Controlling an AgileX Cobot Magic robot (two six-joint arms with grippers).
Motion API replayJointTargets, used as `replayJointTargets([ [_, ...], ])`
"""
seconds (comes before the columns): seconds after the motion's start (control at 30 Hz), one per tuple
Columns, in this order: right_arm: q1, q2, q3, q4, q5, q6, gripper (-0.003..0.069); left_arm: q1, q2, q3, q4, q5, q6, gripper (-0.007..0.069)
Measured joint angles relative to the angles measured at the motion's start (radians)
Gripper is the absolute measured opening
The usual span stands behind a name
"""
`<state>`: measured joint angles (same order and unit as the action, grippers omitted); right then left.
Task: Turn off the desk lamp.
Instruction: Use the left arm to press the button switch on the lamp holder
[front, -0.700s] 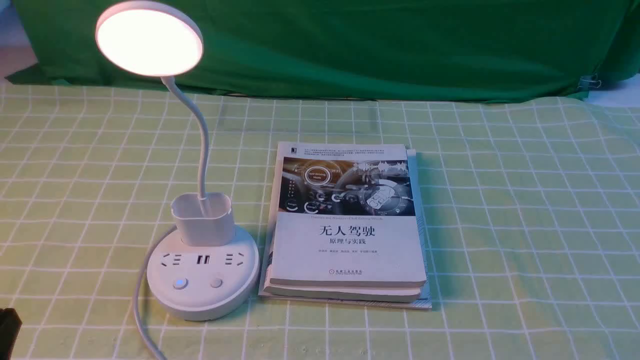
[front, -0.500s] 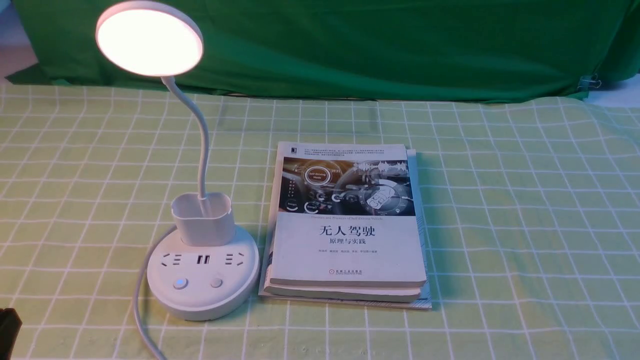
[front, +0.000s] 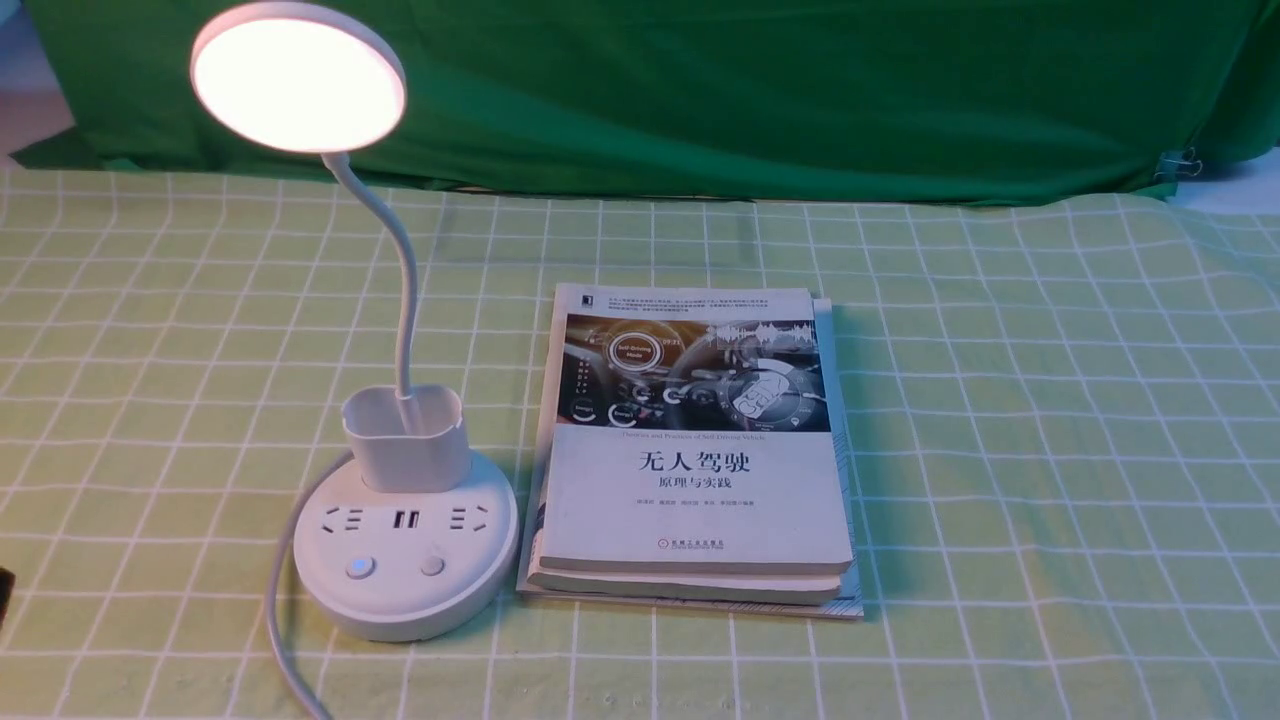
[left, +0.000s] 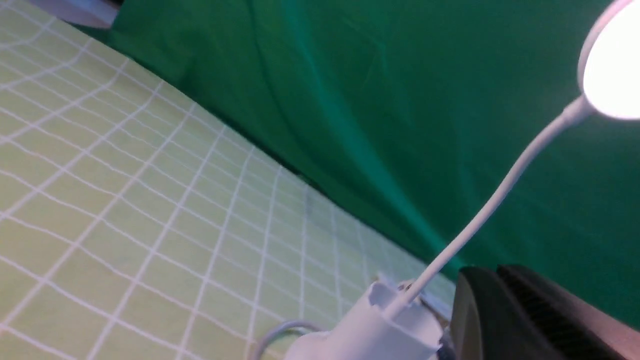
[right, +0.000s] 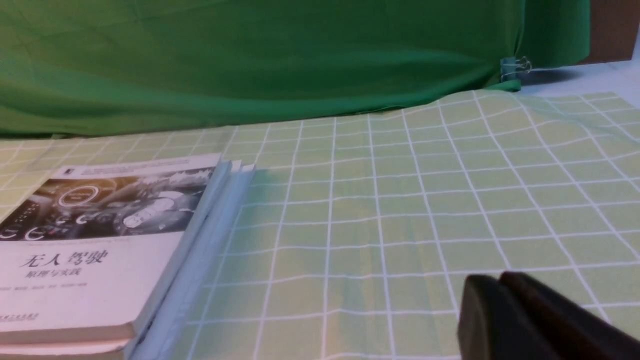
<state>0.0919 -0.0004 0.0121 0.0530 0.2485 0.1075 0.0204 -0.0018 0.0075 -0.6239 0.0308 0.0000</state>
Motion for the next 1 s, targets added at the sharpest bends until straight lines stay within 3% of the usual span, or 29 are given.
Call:
replayJointTargets([
  [0.17,0.000,0.000,0.000,0.000,0.000,0.001,0.0029,0.000,0.002,-0.018,-0.043,0.008,-0.024,0.0002],
  [0.33,0.000,0.000,0.000,0.000,0.000,0.000,0.0029,0.000,0.131,-0.212,0.066,0.221,-0.023,0.0002],
  [0.5,0.000,0.000,0.000,0.000,0.000,0.000,0.0029,0.000,0.545,-0.537,0.283,0.593,0.067,0.0002],
  [0.63,0.000,0.000,0.000,0.000,0.001,0.000,0.0029,-0.006,0.810,-0.678,0.318,0.744,0.146,0.0002],
  [0.73,0.000,0.000,0.000,0.000,0.001,0.001,0.0029,-0.091,1.052,-0.767,0.338,0.788,0.189,0.0002],
  [1.0,0.000,0.000,0.000,0.000,0.001,0.000,0.0029,-0.317,1.440,-0.957,0.425,0.894,0.164,0.0002],
])
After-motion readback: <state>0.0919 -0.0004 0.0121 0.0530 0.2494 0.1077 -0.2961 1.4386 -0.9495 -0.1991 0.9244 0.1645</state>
